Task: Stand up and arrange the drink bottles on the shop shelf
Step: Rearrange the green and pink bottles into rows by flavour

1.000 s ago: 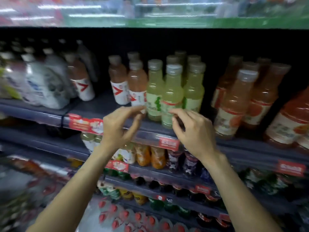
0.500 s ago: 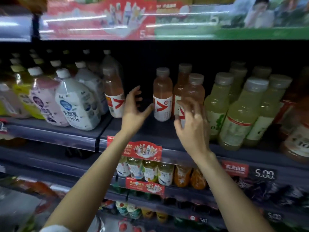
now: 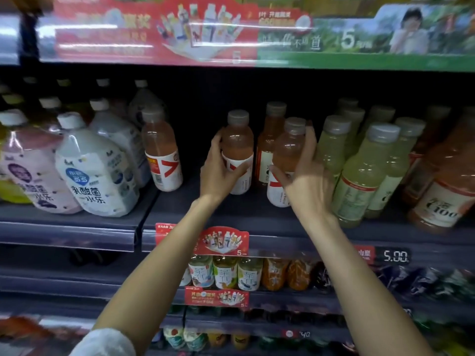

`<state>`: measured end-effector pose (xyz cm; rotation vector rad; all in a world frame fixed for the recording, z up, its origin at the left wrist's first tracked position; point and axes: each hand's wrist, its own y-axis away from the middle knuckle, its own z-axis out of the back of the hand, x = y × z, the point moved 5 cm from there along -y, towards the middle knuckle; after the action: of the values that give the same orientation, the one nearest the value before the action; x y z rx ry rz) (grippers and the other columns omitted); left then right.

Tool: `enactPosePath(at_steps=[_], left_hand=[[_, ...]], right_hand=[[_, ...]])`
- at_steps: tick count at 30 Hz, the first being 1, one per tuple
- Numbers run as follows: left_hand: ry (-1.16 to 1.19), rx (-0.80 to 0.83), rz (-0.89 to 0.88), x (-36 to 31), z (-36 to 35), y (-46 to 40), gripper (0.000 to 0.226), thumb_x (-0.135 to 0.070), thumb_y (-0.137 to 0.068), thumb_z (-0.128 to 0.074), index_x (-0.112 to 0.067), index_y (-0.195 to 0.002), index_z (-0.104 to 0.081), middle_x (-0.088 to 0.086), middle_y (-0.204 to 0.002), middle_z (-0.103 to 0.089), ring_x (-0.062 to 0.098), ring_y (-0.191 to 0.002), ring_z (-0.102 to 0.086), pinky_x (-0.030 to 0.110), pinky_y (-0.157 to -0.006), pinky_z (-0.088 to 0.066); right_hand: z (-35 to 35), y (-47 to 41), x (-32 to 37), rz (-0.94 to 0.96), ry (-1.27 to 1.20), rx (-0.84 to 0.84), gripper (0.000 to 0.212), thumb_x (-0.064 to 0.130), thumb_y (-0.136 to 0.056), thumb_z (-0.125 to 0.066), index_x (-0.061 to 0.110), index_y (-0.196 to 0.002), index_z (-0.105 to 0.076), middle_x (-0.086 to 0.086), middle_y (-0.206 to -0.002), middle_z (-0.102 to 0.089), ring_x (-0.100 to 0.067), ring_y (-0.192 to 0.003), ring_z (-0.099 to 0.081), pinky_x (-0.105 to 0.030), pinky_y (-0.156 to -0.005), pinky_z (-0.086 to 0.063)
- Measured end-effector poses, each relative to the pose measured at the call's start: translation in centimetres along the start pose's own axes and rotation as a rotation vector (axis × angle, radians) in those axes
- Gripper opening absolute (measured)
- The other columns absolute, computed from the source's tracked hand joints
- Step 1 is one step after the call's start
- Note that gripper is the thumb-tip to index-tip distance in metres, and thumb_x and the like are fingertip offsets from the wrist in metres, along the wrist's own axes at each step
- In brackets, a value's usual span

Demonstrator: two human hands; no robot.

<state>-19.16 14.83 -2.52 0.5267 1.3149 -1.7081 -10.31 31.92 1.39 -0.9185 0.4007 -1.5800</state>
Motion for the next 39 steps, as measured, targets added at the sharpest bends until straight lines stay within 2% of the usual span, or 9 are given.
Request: enactPosePath(at_steps=[5, 10, 15, 18, 21, 24, 29, 33, 39], left_hand=[[0.089, -0.058, 0.009, 0.9, 3.4, 2.2, 0.087, -0.033, -0.074, -0.081, -0.031, -0.144, -0.030, -0.018, -0.126, -0.055, -0.006, -0.116, -0.052, 0.022, -0.095, -0.048], [0.043, -0.100, -0.002, 1.2, 5.5, 3.1, 0.088, -0.037, -0.075, -0.080, -0.029, -0.146, -0.029, -0.010, -0.131, -0.055, -0.004, -0.118, -0.051, 0.021, -0.092, -0.049], [-0.043, -0.039, -0.038, 0.7, 5.4, 3.1, 0.088, -0.044, -0.084, -0.069, -0.024, -0.153, -0.017, -0.020, -0.142, -0.041, -0.006, -0.128, -0.040, 0.011, -0.099, -0.039], [-0.170, -0.170, -0.075, 0.7, 7.5, 3.3, 0.074, -0.055, -0.089, -0.053, -0.023, -0.150, -0.026, 0.002, -0.147, -0.039, 0.013, -0.134, -0.036, 0.019, -0.108, -0.030], [-0.214, -0.340, -0.107, 1.7, 10.3, 3.2, 0.069, -0.044, -0.090, -0.056, -0.014, -0.147, -0.030, 0.013, -0.149, -0.033, 0.023, -0.138, -0.030, 0.025, -0.114, -0.024], [-0.144, -0.355, -0.037, 3.9, 11.7, 2.0, 0.081, -0.039, -0.088, -0.064, -0.013, -0.150, -0.019, 0.012, -0.152, -0.025, 0.023, -0.141, -0.028, 0.043, -0.115, -0.029], [-0.369, -0.282, 0.041, 4.7, 10.6, 0.3, 0.098, -0.028, -0.081, -0.075, -0.012, -0.152, -0.009, 0.020, -0.153, -0.018, 0.034, -0.139, -0.030, 0.039, -0.105, -0.037], [-0.424, -0.217, 0.105, 5.6, 10.2, -0.1, 0.101, -0.016, -0.082, -0.072, -0.019, -0.153, -0.001, 0.019, -0.149, -0.028, 0.039, -0.128, -0.043, 0.051, -0.094, -0.046], [0.055, -0.221, 0.025, 6.0, 11.0, 2.4, 0.103, -0.010, -0.078, -0.075, -0.028, -0.150, -0.003, 0.001, -0.157, -0.022, 0.011, -0.142, -0.027, 0.038, -0.117, -0.027]], right_hand=[[0.3, -0.5, 0.3, -0.063, 0.029, 0.016, 0.095, 0.042, -0.078, -0.073, 0.009, -0.149, -0.019, -0.015, -0.136, -0.040, -0.036, -0.096, -0.059, -0.034, -0.064, -0.044], [-0.7, -0.4, 2.3, 0.056, -0.100, -0.026, 0.076, 0.031, -0.059, -0.085, 0.002, -0.120, -0.052, -0.018, -0.119, -0.048, -0.035, -0.103, -0.050, -0.039, -0.082, -0.043], [-1.9, 0.6, 3.6, 0.020, -0.472, 0.007, 0.073, 0.026, -0.059, -0.086, 0.004, -0.120, -0.052, -0.008, -0.118, -0.043, -0.021, -0.110, -0.050, -0.020, -0.089, -0.040], [-2.4, 1.1, 5.2, 0.042, -0.546, 0.027, 0.073, 0.030, -0.061, -0.085, 0.008, -0.122, -0.052, -0.007, -0.118, -0.043, -0.020, -0.114, -0.048, -0.026, -0.094, -0.044], [-2.7, 1.9, 6.5, 0.023, -0.586, 0.058, 0.075, 0.028, -0.062, -0.087, 0.008, -0.125, -0.052, -0.009, -0.123, -0.044, -0.010, -0.115, -0.042, -0.013, -0.095, -0.036], [-2.8, 2.7, 7.0, 0.004, -0.630, 0.030, 0.079, 0.027, -0.064, -0.086, 0.008, -0.131, -0.048, -0.010, -0.126, -0.042, 0.002, -0.114, -0.033, 0.000, -0.096, -0.027], [-4.7, 4.6, 7.5, -0.098, -0.720, 0.153, 0.108, 0.029, -0.064, -0.086, 0.017, -0.148, -0.020, -0.011, -0.146, -0.031, -0.019, -0.136, -0.033, -0.036, -0.110, -0.036], [-5.2, 5.7, 7.5, -0.107, -0.772, 0.228, 0.111, 0.019, -0.071, -0.082, 0.026, -0.150, -0.004, -0.007, -0.150, -0.030, -0.013, -0.134, -0.036, -0.027, -0.106, -0.036], [-6.2, 5.5, 8.1, -0.191, -0.856, 0.253, 0.112, 0.018, -0.070, -0.083, 0.027, -0.150, -0.005, -0.003, -0.144, -0.043, -0.014, -0.127, -0.046, -0.022, -0.101, -0.039]])
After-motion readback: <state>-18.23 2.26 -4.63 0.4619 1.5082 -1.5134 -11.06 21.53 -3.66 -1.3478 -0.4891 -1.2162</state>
